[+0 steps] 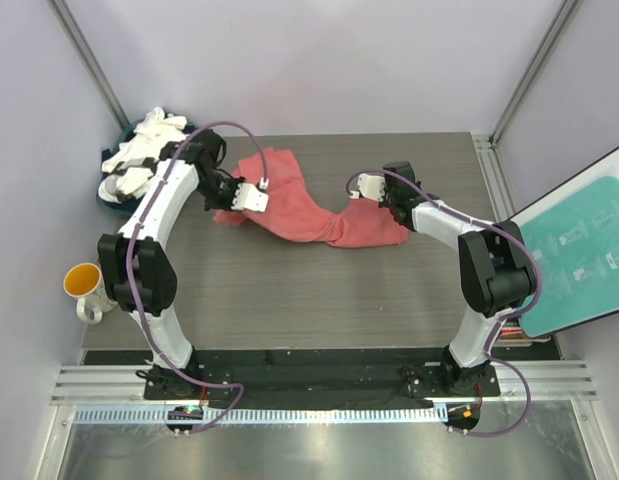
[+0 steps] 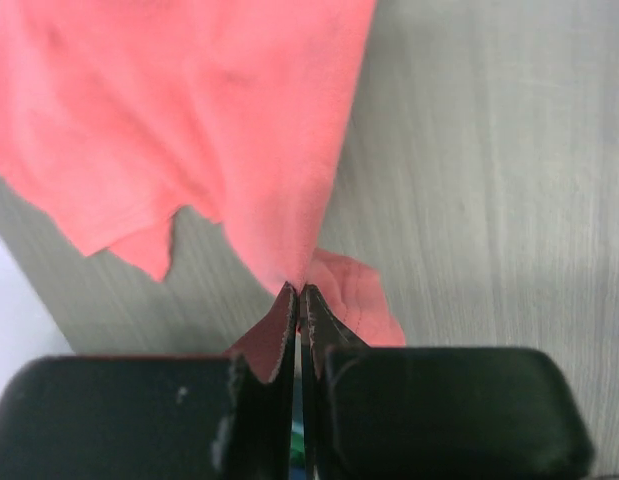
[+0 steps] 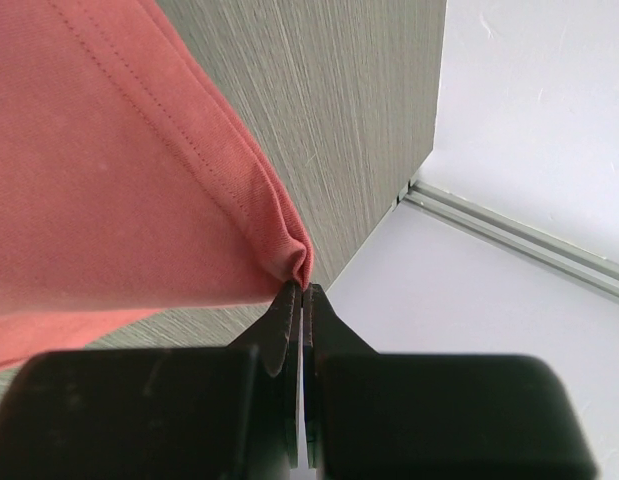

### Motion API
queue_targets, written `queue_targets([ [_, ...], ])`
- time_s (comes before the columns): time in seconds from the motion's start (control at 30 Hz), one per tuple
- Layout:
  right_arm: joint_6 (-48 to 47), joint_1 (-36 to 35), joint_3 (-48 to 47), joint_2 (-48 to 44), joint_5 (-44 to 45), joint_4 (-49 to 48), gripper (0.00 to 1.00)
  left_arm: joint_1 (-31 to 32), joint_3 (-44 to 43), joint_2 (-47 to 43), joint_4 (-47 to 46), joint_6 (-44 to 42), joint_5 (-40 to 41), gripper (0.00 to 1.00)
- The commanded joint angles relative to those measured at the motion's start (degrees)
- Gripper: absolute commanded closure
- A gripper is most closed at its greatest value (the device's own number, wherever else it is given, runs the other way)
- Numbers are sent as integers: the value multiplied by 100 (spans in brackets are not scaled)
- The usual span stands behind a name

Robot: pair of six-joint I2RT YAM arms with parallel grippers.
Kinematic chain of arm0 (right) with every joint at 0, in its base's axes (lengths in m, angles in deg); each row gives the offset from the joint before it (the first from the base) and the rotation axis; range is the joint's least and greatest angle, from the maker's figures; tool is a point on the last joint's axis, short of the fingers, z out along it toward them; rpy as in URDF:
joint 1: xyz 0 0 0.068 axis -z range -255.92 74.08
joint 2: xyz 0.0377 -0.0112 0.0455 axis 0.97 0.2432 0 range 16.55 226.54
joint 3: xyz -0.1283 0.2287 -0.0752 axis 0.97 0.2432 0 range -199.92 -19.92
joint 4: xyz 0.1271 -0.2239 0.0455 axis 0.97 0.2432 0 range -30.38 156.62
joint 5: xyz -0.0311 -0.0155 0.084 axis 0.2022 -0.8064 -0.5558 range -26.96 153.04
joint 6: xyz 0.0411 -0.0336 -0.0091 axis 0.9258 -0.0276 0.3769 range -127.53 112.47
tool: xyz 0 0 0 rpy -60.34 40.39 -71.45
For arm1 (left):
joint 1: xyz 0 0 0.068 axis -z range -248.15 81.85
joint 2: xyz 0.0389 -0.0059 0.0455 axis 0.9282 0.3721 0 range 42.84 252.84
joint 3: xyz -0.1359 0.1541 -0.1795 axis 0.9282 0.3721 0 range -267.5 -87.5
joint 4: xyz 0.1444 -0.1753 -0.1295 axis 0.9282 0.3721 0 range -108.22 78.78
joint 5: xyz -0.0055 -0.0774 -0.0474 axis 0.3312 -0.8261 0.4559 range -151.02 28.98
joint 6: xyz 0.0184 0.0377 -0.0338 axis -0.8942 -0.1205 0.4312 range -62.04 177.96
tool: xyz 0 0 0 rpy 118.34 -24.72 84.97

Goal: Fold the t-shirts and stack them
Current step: Flatten out the tshirt

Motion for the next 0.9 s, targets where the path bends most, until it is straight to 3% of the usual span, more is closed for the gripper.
queue_targets([
  [0.0, -200, 31, -179, -336, -132, -11, 99, 245, 695, -380, 2561, -727, 72, 100],
  [0.1, -270, 31, -196, -415, -228, 86, 99, 439, 1084, -442, 2560, -800, -23, 100],
  [0.27, -262, 40, -205, -459, -290, 235, 99, 588, 725, 477, 2473, -264, -226, 100],
  [0.47, -174, 31, -205, -441, -272, 288, 99, 439, -269, 1727, 2543, 239, 353, 100],
  [0.57, -147, 22, -205, -424, -264, 297, 99, 395, -217, 1896, 1870, 422, 774, 99],
  [0.63, -86, 5, -223, -406, -237, 306, 99, 360, -7, 1887, 1324, 641, 933, 95],
  [0.77, 19, -48, -240, -353, -124, 288, 99, 290, 407, 1624, 40, 1124, 1179, 75],
  [0.87, 55, -74, -197, -362, -123, 297, 99, 228, 653, 1343, -725, 1379, 1136, 69],
])
